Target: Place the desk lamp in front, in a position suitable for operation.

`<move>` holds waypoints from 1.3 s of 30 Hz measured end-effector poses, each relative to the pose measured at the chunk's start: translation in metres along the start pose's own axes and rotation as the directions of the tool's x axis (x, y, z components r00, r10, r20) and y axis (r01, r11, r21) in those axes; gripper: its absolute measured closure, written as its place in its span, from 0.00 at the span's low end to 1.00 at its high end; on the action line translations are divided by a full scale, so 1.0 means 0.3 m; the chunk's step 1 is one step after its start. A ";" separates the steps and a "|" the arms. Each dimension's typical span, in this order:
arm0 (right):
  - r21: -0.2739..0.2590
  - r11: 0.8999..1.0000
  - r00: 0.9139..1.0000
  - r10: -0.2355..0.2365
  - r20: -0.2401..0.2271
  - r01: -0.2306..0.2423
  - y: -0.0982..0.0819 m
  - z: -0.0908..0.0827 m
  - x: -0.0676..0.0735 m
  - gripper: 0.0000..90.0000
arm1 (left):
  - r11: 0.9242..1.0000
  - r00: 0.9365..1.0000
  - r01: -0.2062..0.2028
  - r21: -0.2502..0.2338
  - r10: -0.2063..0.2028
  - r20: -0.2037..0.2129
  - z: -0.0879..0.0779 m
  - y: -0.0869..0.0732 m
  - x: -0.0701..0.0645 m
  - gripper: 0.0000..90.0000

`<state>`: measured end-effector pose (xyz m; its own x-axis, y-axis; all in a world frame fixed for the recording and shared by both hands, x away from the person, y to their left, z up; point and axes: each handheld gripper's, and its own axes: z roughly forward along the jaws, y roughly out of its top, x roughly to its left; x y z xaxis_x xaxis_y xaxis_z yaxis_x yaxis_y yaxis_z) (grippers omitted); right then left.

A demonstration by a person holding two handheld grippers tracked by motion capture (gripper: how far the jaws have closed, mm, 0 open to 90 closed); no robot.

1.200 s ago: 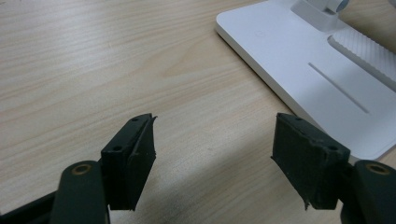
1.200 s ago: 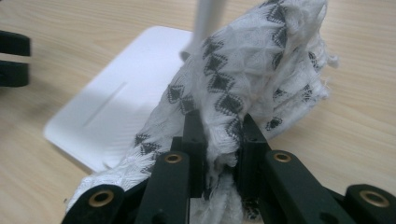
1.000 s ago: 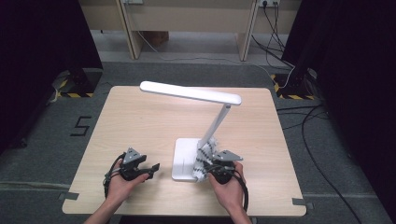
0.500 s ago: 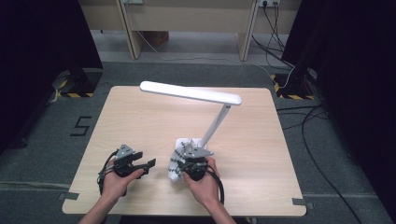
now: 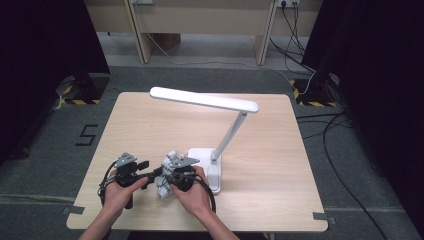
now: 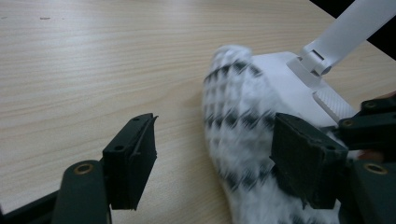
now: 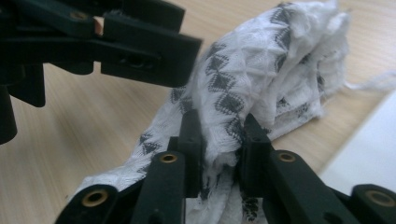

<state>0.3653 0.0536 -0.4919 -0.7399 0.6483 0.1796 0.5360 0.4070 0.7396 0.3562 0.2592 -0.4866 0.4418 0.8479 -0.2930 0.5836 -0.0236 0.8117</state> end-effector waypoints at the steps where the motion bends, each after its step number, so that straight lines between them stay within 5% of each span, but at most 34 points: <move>1: 0.005 1.000 1.000 -0.007 0.000 0.007 0.000 0.007 0.001 0.75 | 1.000 1.000 -0.001 0.003 0.001 0.000 0.000 -0.001 0.002 0.33; 8: -0.024 0.999 0.998 -0.041 0.038 0.042 0.020 -0.081 -0.035 0.55 | 0.999 1.000 0.006 0.031 -0.007 0.014 0.016 -0.011 0.003 0.32; 13: -0.030 0.998 0.994 -0.054 0.090 0.057 0.030 -0.213 -0.096 0.58 | 0.997 0.999 0.010 0.072 -0.013 0.038 0.035 -0.023 -0.006 0.29; 19: 0.043 0.999 0.986 0.002 0.168 -0.009 -0.031 -0.319 -0.200 0.59 | 0.993 0.998 -0.002 0.116 -0.006 0.062 0.086 -0.029 -0.037 0.27; 28: 0.039 0.994 0.976 0.090 0.200 -0.099 -0.126 -0.310 -0.277 0.58 | 0.985 0.998 -0.039 0.170 0.030 0.054 0.150 -0.020 -0.053 0.31; 39: -0.011 0.995 0.974 0.103 0.203 -0.103 -0.171 -0.310 -0.281 0.60 | 0.980 0.996 -0.067 0.186 0.055 0.068 0.153 -0.040 -0.052 0.68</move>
<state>0.3623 -0.0819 -0.4846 -0.5825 0.8040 0.1197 0.6051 0.3306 0.7242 0.3736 0.2219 -0.5149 0.5182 0.8076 -0.2814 0.6695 -0.1784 0.7211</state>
